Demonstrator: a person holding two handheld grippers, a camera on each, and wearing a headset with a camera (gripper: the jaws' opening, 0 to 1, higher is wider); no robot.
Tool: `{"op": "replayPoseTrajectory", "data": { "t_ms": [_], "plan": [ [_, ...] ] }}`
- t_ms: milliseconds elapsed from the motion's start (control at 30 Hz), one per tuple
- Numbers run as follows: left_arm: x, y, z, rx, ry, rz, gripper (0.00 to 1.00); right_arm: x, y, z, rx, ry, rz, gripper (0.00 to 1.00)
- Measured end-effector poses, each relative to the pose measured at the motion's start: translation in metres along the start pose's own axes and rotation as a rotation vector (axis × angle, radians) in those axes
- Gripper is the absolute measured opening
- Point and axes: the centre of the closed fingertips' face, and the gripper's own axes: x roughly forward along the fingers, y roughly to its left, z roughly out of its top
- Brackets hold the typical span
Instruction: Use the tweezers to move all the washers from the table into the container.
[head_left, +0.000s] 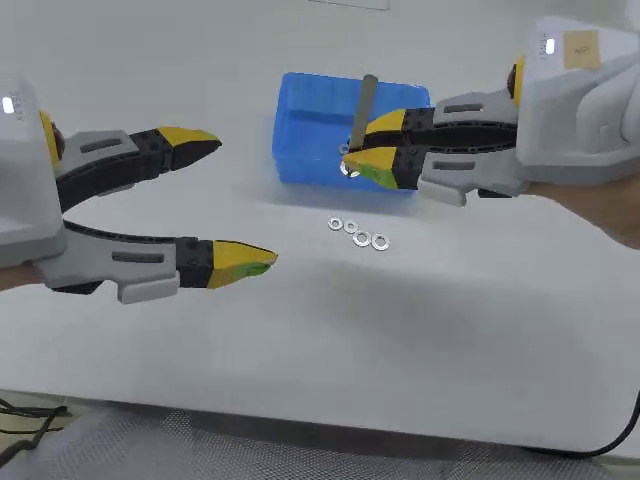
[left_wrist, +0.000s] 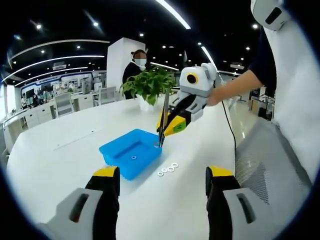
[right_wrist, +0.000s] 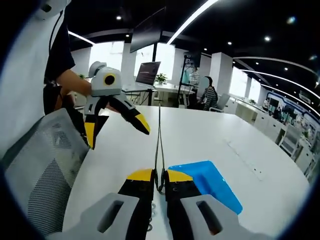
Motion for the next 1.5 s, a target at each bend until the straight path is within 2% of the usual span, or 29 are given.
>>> {"op": "replayPoseTrajectory", "data": {
  "t_ms": [67,233,333,467,533,700,800,933,1100,1300,1500],
  "plan": [
    [-0.004,0.002,-0.002,0.004,0.004,0.005,0.76,-0.001,-0.004,0.004,-0.003,-0.004,-0.004,0.09],
    [-0.013,0.010,0.004,0.006,-0.028,0.044,0.77,-0.001,-0.016,0.007,-0.002,-0.010,-0.015,0.09],
    [-0.016,0.014,0.007,-0.009,-0.040,0.063,0.82,-0.001,-0.030,0.009,-0.002,-0.012,-0.033,0.09],
    [-0.019,0.017,0.003,-0.026,-0.040,0.079,0.84,0.001,-0.048,0.010,-0.007,-0.018,-0.055,0.09],
    [-0.019,0.017,-0.002,-0.036,-0.029,0.081,0.85,0.003,-0.056,0.006,-0.007,-0.015,-0.061,0.09],
    [-0.019,0.018,-0.009,-0.048,-0.001,0.095,0.94,0.011,-0.076,-0.013,0.035,-0.018,-0.074,0.09],
    [-0.020,0.019,-0.010,-0.053,0.004,0.104,0.95,0.020,-0.092,-0.036,0.064,0.004,-0.077,0.09],
    [-0.022,0.022,-0.013,-0.057,0.014,0.120,0.97,0.031,-0.097,-0.058,0.086,0.037,-0.070,0.09],
    [-0.021,0.024,-0.020,-0.073,0.035,0.127,0.99,0.042,-0.094,-0.072,0.119,0.050,-0.057,0.09],
    [-0.012,0.017,-0.024,-0.092,0.059,0.129,0.99,0.049,-0.093,-0.082,0.130,0.050,-0.046,0.09],
    [-0.007,0.017,-0.021,-0.094,0.057,0.122,0.99,0.055,-0.090,-0.090,0.139,0.063,-0.039,0.09]
  ]
}}
